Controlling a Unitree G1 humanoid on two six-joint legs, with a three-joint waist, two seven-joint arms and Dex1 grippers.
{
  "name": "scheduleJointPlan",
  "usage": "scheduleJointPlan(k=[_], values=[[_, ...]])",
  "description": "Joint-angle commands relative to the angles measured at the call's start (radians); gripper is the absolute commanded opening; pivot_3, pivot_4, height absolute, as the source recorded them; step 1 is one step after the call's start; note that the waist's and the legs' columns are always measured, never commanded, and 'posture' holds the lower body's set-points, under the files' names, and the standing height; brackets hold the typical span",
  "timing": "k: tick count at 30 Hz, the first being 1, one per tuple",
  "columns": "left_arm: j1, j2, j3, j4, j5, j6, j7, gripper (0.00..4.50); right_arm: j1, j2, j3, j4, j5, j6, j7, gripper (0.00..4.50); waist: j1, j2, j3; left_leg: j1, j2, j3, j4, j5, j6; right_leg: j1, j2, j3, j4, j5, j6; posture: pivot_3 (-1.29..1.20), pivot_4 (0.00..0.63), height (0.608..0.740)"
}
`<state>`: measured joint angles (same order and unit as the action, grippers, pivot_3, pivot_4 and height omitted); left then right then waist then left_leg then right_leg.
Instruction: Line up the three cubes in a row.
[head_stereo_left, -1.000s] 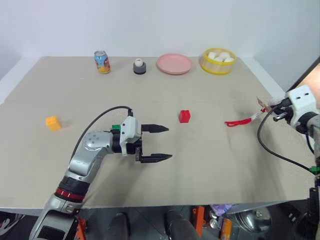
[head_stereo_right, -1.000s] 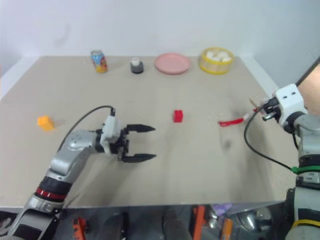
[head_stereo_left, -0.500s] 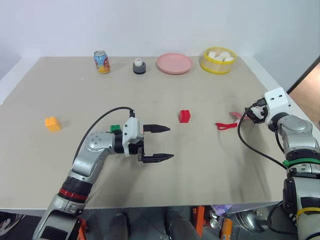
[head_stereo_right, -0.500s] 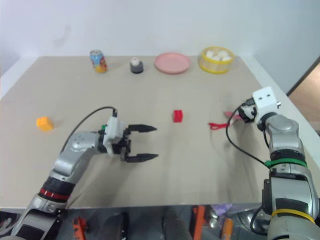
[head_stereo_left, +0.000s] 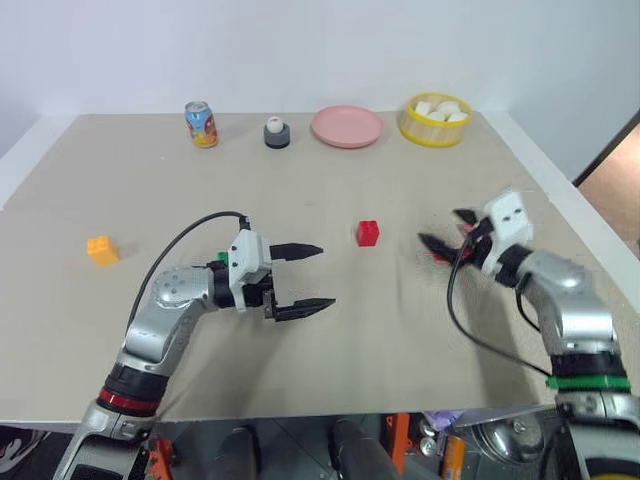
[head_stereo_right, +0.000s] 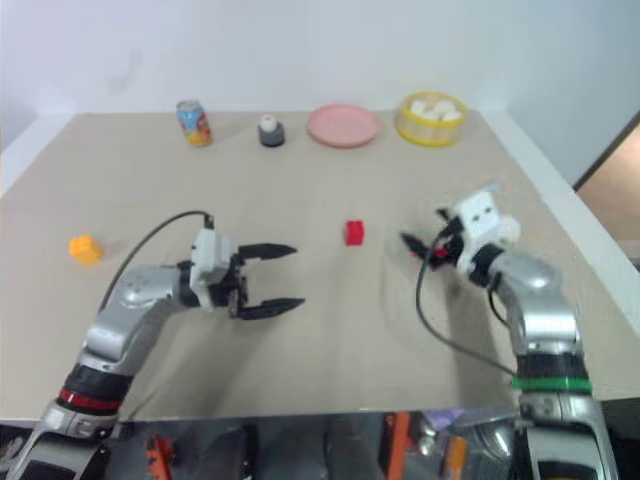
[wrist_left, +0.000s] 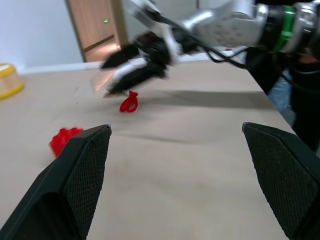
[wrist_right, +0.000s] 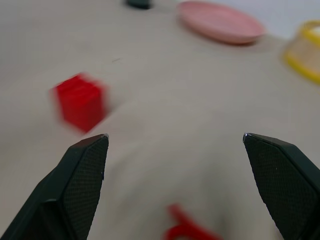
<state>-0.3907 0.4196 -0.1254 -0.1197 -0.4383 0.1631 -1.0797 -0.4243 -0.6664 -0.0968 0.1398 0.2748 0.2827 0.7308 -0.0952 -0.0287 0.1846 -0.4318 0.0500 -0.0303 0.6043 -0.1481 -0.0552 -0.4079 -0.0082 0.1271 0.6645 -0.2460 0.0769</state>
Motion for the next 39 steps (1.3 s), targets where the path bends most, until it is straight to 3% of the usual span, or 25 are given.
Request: scheduleJointPlan(k=[1,10,30,39], values=[[0.017,0.008,0.032,-0.071,-0.020,0.015,0.036,4.34,0.005,0.014,0.035,-0.072,-0.021,0.028,-0.008,4.46,0.000,0.000,0.000,0.000,0.000,0.000,0.000,0.000,0.000,0.000,0.000,0.000,0.000,0.000,0.000,0.00,0.150,0.740],[0.074,0.015,0.059,-0.142,-0.027,0.043,0.111,4.34,-0.002,0.104,0.101,-0.106,-0.051,0.094,-0.046,4.46,-0.001,0.000,0.000,0.001,0.000,0.000,0.002,0.002,0.001,0.000,0.000,0.000,0.000,0.002,-0.006,0.00,0.150,0.740],[0.117,0.037,0.066,-0.196,-0.042,0.068,0.158,4.34,-0.033,0.332,0.132,-0.125,-0.112,0.242,-0.303,4.46,-0.002,0.000,0.000,0.001,0.000,0.000,0.001,0.002,0.001,0.000,0.001,0.000,0.000,0.001,-0.006,0.00,0.150,0.740],[0.108,0.022,0.053,-0.182,-0.029,0.056,0.163,4.34,-0.105,0.394,0.136,-0.015,-0.166,0.218,-0.377,4.46,-0.003,-0.001,0.000,0.000,0.001,0.000,0.000,0.002,0.001,-0.001,0.001,0.000,0.000,0.001,-0.006,0.00,0.150,0.740]])
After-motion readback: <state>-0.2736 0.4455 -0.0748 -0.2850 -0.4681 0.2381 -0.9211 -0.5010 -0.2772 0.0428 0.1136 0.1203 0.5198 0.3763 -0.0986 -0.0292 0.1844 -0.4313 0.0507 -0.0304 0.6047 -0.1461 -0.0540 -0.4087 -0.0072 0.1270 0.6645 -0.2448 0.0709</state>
